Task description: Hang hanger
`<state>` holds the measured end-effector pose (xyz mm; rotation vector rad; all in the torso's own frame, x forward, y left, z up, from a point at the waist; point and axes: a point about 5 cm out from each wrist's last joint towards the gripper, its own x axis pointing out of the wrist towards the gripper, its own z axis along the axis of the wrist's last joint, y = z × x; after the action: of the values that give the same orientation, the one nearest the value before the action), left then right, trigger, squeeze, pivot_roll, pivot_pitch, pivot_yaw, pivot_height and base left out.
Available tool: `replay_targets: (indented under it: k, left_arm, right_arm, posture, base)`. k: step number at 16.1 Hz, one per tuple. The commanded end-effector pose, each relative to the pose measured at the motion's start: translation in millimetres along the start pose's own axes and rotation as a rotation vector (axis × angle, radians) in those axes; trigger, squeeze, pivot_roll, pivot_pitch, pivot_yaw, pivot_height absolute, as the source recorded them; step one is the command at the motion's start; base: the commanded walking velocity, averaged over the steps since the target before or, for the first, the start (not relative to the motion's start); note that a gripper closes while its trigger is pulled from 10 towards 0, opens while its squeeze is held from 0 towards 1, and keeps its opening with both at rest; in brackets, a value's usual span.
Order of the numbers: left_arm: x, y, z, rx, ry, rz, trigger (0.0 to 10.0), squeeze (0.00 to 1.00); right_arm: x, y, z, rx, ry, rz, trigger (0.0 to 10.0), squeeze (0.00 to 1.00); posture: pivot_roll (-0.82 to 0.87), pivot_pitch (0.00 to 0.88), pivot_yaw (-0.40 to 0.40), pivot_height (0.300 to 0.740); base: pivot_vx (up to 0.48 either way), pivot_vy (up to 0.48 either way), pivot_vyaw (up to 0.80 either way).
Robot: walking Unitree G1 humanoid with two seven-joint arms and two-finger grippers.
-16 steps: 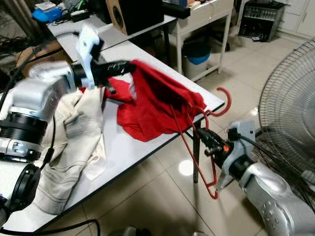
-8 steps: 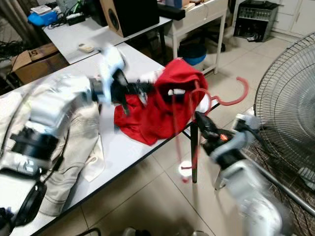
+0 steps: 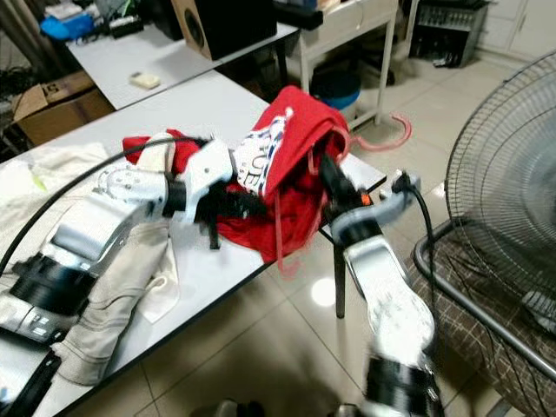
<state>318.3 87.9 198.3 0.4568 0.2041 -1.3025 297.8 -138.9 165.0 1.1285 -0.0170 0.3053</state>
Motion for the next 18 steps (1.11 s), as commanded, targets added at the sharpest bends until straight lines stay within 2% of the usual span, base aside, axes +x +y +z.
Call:
replay_targets:
  k: [1, 4, 6, 10, 14, 16, 18]
  left_arm:
    - [-4.0, -5.0, -4, 0.007, 0.035, -0.050, 0.0, 0.00]
    - [-6.7, -14.0, -8, 0.050, 0.069, -0.154, 0.0, 0.00]
    - [-10.0, -17.9, -5, 0.030, 0.058, -0.197, 0.0, 0.00]
    - [-17.2, -38.0, -5, -0.013, 0.061, -0.404, 0.0, 0.00]
    - [-4.3, -40.3, -6, 0.006, 0.051, -0.380, 0.0, 0.00]
    - [4.4, -36.4, 13, -0.035, -0.082, -0.351, 0.0, 0.00]
    - [1.8, -42.5, 30, -0.080, -0.180, -0.450, 0.0, 0.00]
  right_arm:
    - [5.3, 0.2, 2, 0.041, -0.039, -0.006, 10.0, 0.00]
    - [18.2, -3.7, -5, 0.026, -0.056, -0.066, 10.0, 0.00]
    - [22.0, -4.9, -5, 0.022, -0.073, -0.091, 10.0, 0.00]
    - [30.3, -7.7, 2, 0.100, -0.150, -0.127, 10.0, 0.00]
    - [33.2, -5.0, 1, 0.131, -0.151, -0.115, 10.0, 0.00]
    - [33.4, -5.5, -4, 0.101, -0.123, -0.119, 10.0, 0.00]
    - [33.0, -6.0, -6, 0.111, -0.116, -0.128, 10.0, 0.00]
  posture:
    - [-0.02, 0.099, 0.187, 0.740]
    - [-0.02, 0.102, 0.189, 0.740]
    - [-0.03, 0.099, 0.190, 0.740]
    - [-0.03, 0.092, 0.191, 0.740]
    - [-0.04, 0.085, 0.191, 0.740]
    - [-0.04, 0.079, 0.191, 0.740]
    - [-0.05, 0.070, 0.193, 0.740]
  base:
    - [0.000, 0.000, 0.00]
    - [0.000, 0.000, 0.00]
    - [0.000, 0.000, 0.00]
    - [0.000, 0.000, 0.00]
    - [0.000, 0.000, 0.00]
    - [0.000, 0.000, 0.00]
    - [0.000, 0.000, 0.00]
